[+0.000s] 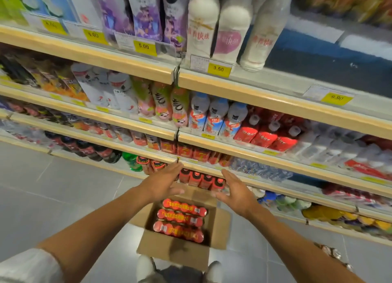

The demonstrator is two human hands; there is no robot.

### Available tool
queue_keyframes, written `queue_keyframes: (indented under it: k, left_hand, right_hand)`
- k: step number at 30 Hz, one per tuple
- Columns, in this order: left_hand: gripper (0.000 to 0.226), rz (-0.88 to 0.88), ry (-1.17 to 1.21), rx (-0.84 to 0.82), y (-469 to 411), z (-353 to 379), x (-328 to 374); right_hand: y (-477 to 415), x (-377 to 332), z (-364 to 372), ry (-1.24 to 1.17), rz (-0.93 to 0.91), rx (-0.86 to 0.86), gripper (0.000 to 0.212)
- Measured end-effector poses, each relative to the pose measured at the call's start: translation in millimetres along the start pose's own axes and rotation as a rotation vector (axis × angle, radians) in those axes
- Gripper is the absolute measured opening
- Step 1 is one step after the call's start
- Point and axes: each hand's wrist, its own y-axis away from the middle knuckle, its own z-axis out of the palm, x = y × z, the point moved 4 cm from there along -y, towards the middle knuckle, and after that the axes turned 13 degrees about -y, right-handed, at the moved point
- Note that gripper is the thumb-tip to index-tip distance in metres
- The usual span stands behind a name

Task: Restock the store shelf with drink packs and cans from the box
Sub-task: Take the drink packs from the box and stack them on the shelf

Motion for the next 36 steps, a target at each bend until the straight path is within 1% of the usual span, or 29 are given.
queue_keyframes:
  k: [5,9,11,13,16,17,19,20,21,22,23,26,27,29,33,36]
  left_hand:
    - [0.089,-0.087,0.010,-0.119,-5.6,79.0,-35.0]
    - [0.091,-0.114,-0.001,-0.207,-10.1,136.5,-52.4]
    - [0.090,-0.103,0.011,-0.251,-9.8,161.4,-60.1]
    - [0.091,-0.112,0.037,-0.268,-8.2,184.1,-68.2]
    - [0.090,-0.112,0.002,-0.159,-11.0,221.6,-82.9]
    - [0.088,-0.129,-0.016,-0.185,-10.1,233.3,-86.7]
    - [0.091,-0.174,-0.061,-0.336,-8.8,268.4,-96.3]
    - [0.090,-0.182,-0.068,-0.382,-10.1,285.2,-101.1]
    - [0.089,-0.193,-0.076,-0.413,-11.9,296.6,-105.3]
    - [0.088,-0.201,-0.073,-0.441,-12.7,309.1,-107.8]
    - [0.087,-0.217,-0.057,-0.460,-14.8,325.0,-113.3]
    - [0.085,-0.260,-0.035,-0.497,-21.2,360.8,-126.4]
    - [0.084,-0.266,-0.027,-0.505,-24.5,372.6,-129.5]
    - [0.082,-0.268,-0.012,-0.494,-33.3,392.9,-133.2]
    - [0.073,-0.272,0.037,-0.472,-53.0,436.6,-144.7]
    - [0.064,-0.339,0.151,-0.464,-67.1,469.1,-161.4]
  right_hand:
    - [-22.0,55.5,52.7,0.071,0.106,-0.092,0.088]
    - [-36.1,93.2,96.3,0.083,0.211,-0.149,0.074]
    - [-42.8,109.6,119.4,0.044,0.214,-0.172,0.070]
    - [-48.7,123.4,141.4,0.058,0.175,-0.189,0.074]
    - [-57.5,149.6,177.3,0.052,0.187,-0.233,0.083]
    - [-61.0,165.9,189.8,0.021,0.182,-0.236,0.085]
    - [-70.7,229.2,229.8,-0.050,0.211,-0.285,0.087]
    - [-72.1,244.8,245.6,-0.083,0.228,-0.314,0.085]
    - [-72.3,240.3,250.6,-0.119,0.245,-0.321,0.078]
    - [-70.8,218.9,247.2,-0.138,0.263,-0.305,0.070]
    - [-72.9,217.5,254.8,-0.137,0.284,-0.282,0.068]
    - [-78.5,234.9,280.5,-0.063,0.293,-0.283,0.064]
    - [-81.0,245.6,291.9,-0.067,0.323,-0.292,0.063]
    - [-86.3,260.5,310.1,-0.065,0.355,-0.294,0.061]
    - [-100.9,289.6,340.7,-0.016,0.345,-0.283,0.058]
    - [-117.8,311.0,359.6,-0.079,0.360,-0.271,0.041]
